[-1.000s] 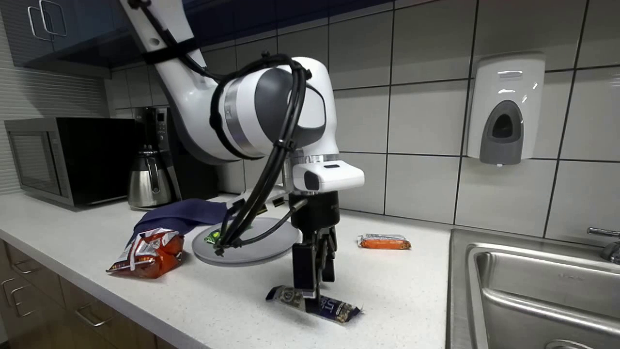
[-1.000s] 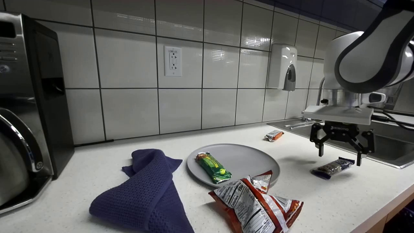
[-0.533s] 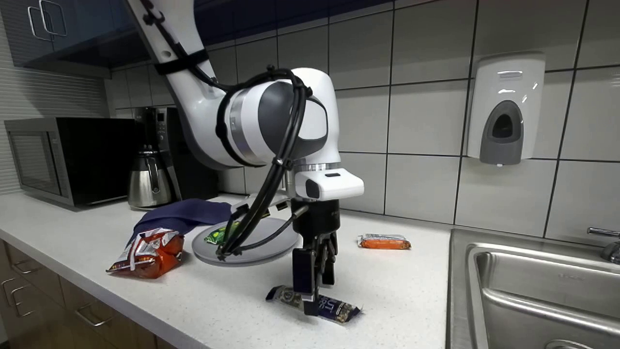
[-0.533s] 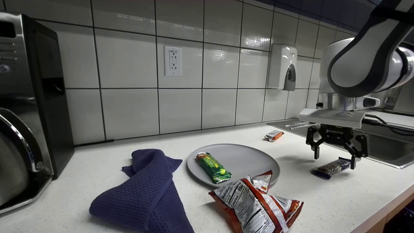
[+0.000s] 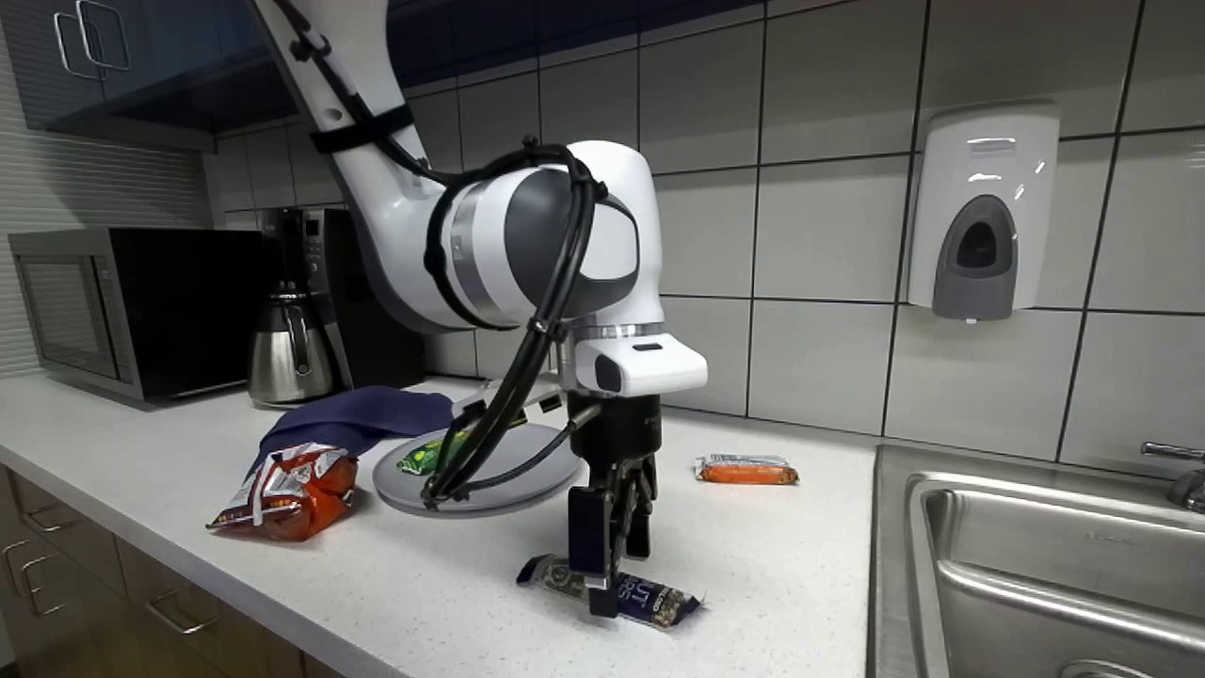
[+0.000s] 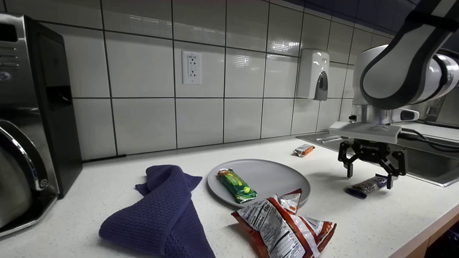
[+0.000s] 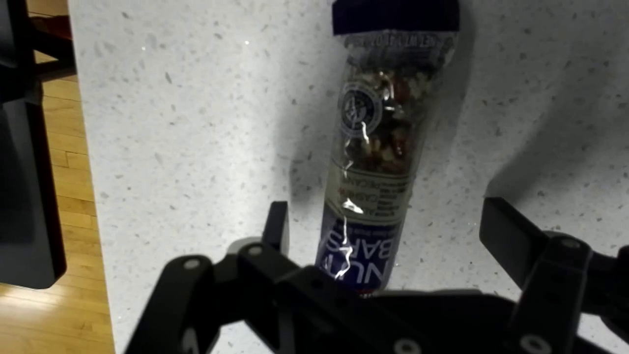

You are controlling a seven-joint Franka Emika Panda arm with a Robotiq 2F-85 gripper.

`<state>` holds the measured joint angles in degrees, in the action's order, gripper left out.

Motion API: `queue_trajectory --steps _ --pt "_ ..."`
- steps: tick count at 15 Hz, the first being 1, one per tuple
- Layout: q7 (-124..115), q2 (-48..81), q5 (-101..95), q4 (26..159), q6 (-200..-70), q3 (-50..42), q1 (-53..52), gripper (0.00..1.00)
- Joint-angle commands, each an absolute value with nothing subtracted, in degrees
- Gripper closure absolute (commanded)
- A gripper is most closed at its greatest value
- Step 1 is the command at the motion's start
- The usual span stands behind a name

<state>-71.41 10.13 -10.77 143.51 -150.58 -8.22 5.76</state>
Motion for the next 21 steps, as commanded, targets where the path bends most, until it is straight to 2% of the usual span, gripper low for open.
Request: queue_trajectory --steps 1,2,3,10,11,21 --pt "-70.12 10.93 -9.19 142.79 -151.08 -9.23 4.71 0.25" --pt "-70.19 10.99 -9.15 142.81 -151.09 -9.28 4.67 0.26" --pt "-70.18 11.03 -9.13 142.81 -151.12 -9.31 4.62 0.32" --pt "-69.93 10.37 -9.49 142.15 -151.47 -9.39 4.14 0.88" --pt "-69.81 9.99 -9.59 142.21 -151.36 -9.38 4.11 0.92" --pt "-67.18 4.75 -15.83 141.56 -147.69 -9.16 2.25 0.92"
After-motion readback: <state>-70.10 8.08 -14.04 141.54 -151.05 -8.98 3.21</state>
